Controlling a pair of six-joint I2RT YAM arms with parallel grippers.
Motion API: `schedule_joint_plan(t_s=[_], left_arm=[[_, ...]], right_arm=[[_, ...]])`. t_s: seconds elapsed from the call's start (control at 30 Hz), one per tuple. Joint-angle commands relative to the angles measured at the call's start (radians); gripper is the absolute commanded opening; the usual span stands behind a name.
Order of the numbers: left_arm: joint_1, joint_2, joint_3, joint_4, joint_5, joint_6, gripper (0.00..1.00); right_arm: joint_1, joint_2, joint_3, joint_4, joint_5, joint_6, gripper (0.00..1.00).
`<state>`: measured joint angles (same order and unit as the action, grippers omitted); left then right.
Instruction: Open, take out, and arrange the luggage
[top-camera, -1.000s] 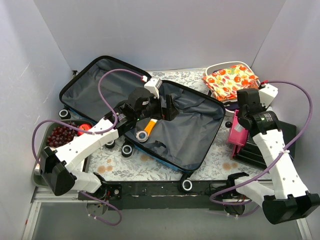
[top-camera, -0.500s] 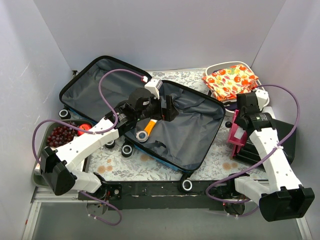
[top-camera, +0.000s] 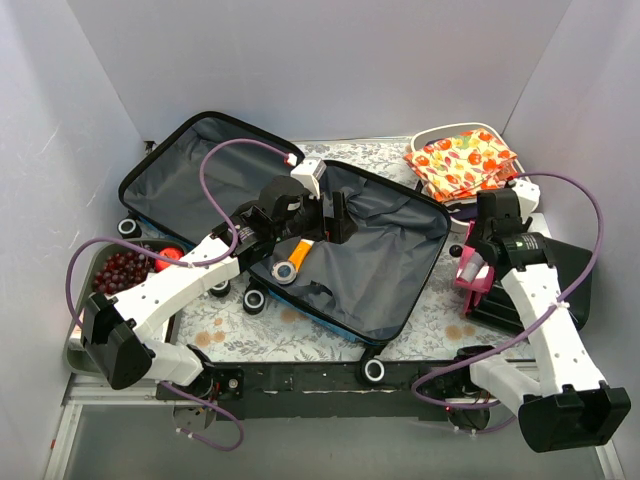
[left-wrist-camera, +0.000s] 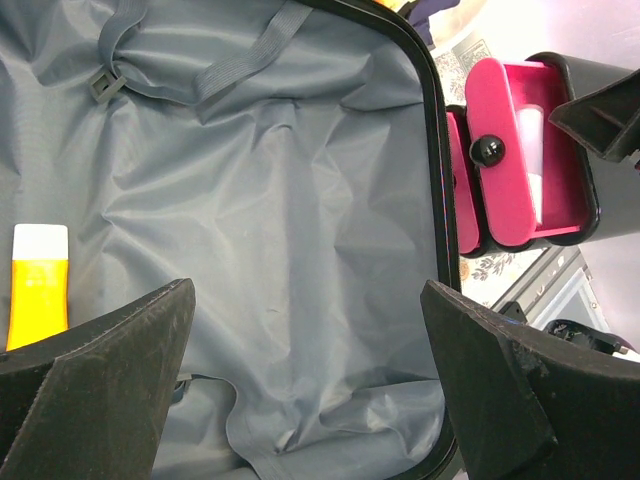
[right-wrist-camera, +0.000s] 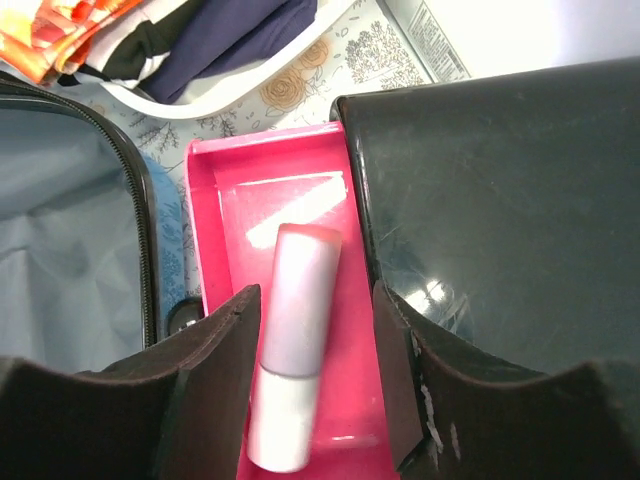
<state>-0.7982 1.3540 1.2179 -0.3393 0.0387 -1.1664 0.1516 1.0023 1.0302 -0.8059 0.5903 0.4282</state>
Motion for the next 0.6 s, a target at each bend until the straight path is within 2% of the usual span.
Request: schedule_joint_plan(t_s=[0.0,0.1,0.13,0.17,0.3,0.37,0.5,0.57], left_arm=[[-0.004,-0.007,-0.006,-0.004,0.003,0.004,0.98],[-0.004,-0.006,-0.009,-0.003,0.006,0.001,0.98],[-0.003,-0.006,-0.008,-0.001,0.012,0.002,0.98],[-0.004,-0.003,-0.006,-0.003,0.013,0.001,0.98],[-0.003,0.002,-0.001,-0.001,0.020,-0.001,0.98],[-0.004,0.002,0.000,-0.001,0.020,-0.003,0.98],[-0.004,0.008,0.002,-0.003,0.027,-0.003,0.98],[-0.003,0.014,0.003,-0.003,0.027,-0.004,0.98]], right_arm=[[-0.004,-0.039,0.050,0.033,-0.009,-0.019,0.57],[-0.003,-0.062,0.070,0.045,-0.045,-0.045,0.58],[-0.004,-0.068,0.074,0.054,-0.066,-0.061,0.55],[-0.004,-0.077,0.079,0.066,-0.090,-0.121,0.55],[-0.001,-0.070,0.105,0.102,-0.301,-0.278,0.55],[0.009,-0.053,0.110,0.100,-0.348,-0.343,0.55],[0.117,-0.013,0.116,0.109,-0.351,-0.408,0.54],[0.169,0.022,0.113,0.131,-0.354,-0.424,0.51]])
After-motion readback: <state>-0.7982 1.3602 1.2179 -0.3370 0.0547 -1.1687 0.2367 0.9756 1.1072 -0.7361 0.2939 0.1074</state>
